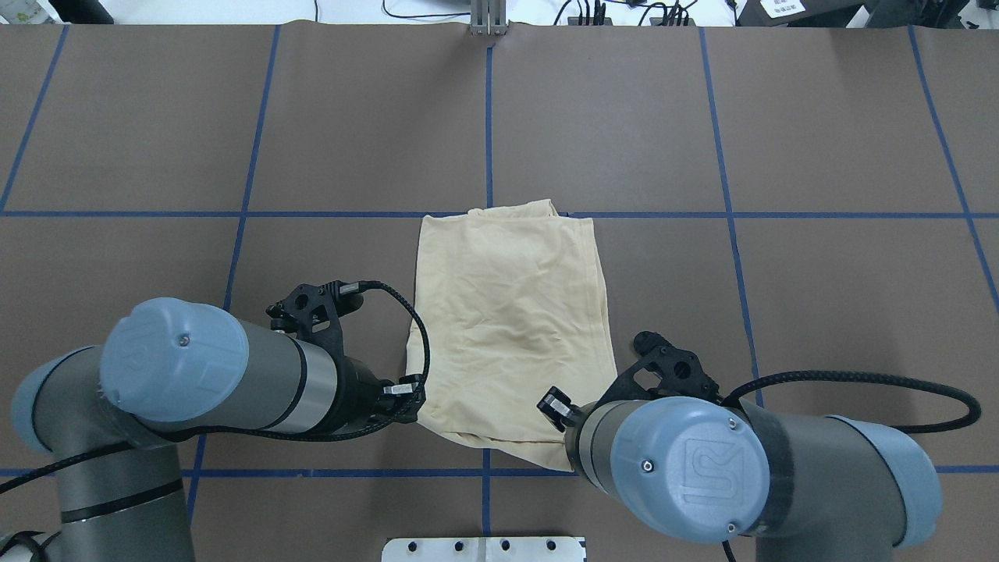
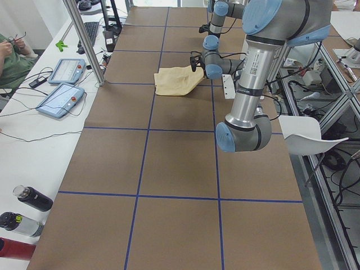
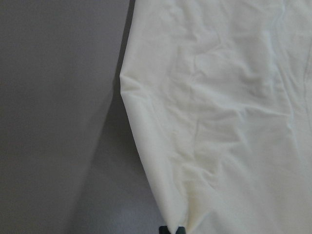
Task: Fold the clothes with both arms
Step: 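Lower both grippers and grasp the shirt's near corners, then lift the near edge with both grippers and fold it over toward the far edge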
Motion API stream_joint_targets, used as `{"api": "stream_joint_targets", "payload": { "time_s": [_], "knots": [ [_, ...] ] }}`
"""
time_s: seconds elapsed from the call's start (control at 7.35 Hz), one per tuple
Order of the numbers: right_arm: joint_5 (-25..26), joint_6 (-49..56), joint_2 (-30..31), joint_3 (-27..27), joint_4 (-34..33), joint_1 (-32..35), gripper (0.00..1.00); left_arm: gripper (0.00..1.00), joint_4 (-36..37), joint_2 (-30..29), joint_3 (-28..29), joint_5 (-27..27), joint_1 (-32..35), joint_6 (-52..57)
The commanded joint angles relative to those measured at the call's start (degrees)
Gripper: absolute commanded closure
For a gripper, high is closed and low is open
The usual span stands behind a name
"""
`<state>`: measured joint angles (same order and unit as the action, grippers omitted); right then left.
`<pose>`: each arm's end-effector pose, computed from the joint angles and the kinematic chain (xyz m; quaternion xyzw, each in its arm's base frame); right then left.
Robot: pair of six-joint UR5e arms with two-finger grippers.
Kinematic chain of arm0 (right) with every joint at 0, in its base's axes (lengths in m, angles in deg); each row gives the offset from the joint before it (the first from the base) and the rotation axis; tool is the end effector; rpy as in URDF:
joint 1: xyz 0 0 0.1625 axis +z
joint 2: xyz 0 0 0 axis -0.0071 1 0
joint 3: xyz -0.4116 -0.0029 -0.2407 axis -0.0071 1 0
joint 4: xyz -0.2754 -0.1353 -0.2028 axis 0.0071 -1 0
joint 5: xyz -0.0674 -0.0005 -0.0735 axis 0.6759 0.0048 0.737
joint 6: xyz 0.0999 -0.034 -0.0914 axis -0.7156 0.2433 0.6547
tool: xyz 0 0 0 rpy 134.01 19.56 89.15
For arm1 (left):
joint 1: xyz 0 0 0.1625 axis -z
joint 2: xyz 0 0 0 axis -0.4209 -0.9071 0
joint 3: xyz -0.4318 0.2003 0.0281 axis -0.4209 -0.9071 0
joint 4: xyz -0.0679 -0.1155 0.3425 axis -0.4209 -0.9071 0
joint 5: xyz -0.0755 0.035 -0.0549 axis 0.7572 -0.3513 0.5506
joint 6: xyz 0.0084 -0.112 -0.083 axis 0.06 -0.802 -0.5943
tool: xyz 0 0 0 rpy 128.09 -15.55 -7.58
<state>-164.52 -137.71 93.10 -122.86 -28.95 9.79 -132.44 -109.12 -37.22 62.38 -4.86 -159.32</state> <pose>-0.4955 -0.2273 0.2917 -0.0767 -0.4018 0.3487 0.8432 0.4814 -0.2722 0.2900 -0.0498 0.5469 -0.0847 0.8314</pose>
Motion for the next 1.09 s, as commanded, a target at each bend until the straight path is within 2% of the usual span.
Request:
{"api": "stream_joint_targets", "payload": {
  "time_s": [0.0, 0.27, 0.41, 0.68, 0.95],
  "knots": [
    [0.39, 2.42, -0.38, 2.58, 0.42, 3.83, 1.0, 1.0, 3.46, -3.06, 1.76, 1.12, 3.32, 0.85],
    [0.48, 7.25, -0.38, 11.26, 7.52, 8.42, 1.0, 1.0, 3.46, -7.28, 9.66, 0.08, 7.2, 6.29],
    [0.57, 8.4, -0.47, 15.4, 12.78, 10.44, 1.0, 1.0, 3.38, -8.86, 12.83, -2.45, 8.0, 8.57],
    [0.48, 12.43, -5.45, 22.87, 15.02, 14.13, 1.0, 1.0, 3.2, -13.6, 20.04, -3.01, 10.89, 12.09],
    [0.48, 14.91, -6.36, 25.63, 17.73, 16.68, 1.0, 1.0, 0.41, -16.16, 25.84, -5.01, 12.14, 13.33]
  ]
}}
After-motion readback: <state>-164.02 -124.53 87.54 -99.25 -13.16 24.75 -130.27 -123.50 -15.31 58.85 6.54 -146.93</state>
